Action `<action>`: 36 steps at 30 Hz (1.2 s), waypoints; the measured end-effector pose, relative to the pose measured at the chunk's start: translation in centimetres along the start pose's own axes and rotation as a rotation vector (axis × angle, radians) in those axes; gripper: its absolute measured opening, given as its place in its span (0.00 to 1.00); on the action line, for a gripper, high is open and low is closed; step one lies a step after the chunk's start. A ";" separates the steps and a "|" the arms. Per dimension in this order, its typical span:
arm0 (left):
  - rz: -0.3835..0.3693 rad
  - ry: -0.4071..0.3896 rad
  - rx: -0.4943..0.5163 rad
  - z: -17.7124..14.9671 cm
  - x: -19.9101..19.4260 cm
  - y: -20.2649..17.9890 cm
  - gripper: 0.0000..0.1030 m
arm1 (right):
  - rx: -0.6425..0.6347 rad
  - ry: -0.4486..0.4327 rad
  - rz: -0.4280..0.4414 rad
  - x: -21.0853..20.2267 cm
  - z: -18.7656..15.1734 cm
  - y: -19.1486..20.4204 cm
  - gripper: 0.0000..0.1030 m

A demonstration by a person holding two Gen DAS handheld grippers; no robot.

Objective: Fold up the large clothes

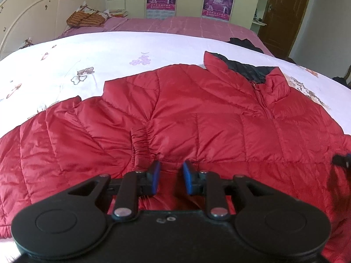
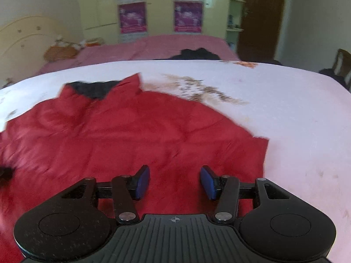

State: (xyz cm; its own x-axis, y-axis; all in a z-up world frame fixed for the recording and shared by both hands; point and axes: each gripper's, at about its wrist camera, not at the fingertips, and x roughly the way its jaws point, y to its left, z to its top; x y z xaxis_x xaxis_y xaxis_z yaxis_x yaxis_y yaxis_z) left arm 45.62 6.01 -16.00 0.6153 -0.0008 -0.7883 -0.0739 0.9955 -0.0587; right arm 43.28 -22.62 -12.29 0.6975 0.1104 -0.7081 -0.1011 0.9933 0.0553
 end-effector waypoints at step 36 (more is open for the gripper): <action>0.176 -0.016 -0.257 -4.8 -11.7 13.7 0.68 | -0.089 0.002 0.096 -1.9 -1.3 8.0 0.50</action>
State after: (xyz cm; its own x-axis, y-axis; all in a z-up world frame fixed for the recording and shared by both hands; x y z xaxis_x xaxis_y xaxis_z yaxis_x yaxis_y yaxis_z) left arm 33.66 19.16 -10.49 0.5879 0.1732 -0.7902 -0.3751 0.9238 -0.0765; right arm 40.21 -14.97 -11.38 0.6802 0.2052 -0.7037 -0.2300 0.9713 0.0609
